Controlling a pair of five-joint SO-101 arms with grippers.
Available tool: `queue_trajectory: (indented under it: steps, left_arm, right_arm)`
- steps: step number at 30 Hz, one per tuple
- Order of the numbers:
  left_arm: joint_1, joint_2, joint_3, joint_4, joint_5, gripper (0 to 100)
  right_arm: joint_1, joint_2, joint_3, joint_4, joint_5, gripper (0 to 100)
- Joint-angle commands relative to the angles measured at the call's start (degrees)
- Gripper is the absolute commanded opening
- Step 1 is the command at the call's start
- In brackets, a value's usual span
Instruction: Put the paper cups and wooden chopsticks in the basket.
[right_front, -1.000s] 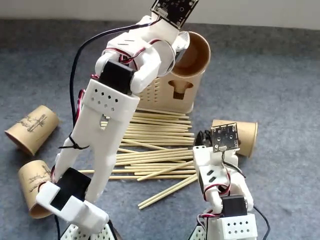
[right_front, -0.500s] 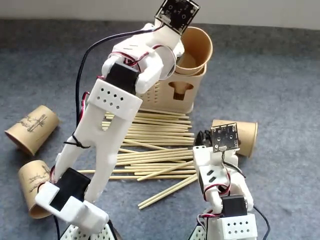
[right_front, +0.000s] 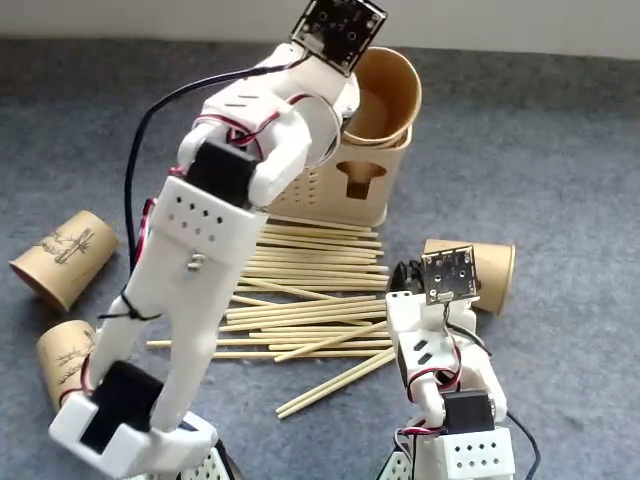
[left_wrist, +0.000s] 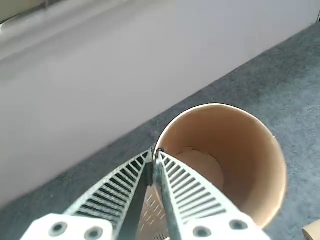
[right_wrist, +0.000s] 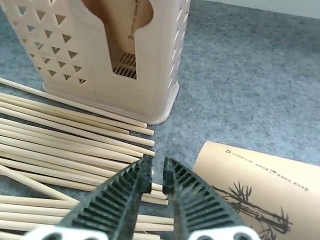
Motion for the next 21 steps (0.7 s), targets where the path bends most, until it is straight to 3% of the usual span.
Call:
queue_trajectory:
  steps: [1, 10, 21]
  left_arm:
    - [-1.0, -6.1, -1.4, 5.0, 0.5, 11]
    - [-3.2, -4.6, -1.5, 6.4, 0.5, 14]
    - [-15.1, -10.5, -5.2, 22.6, 0.3, 13]
  right_arm:
    - [0.7, -0.9, -0.8, -1.3, 0.4, 5.2]
    - [0.7, -0.9, -0.9, -1.3, 0.6, 5.2]
    - [0.7, -0.9, -0.9, -1.3, 0.6, 5.2]
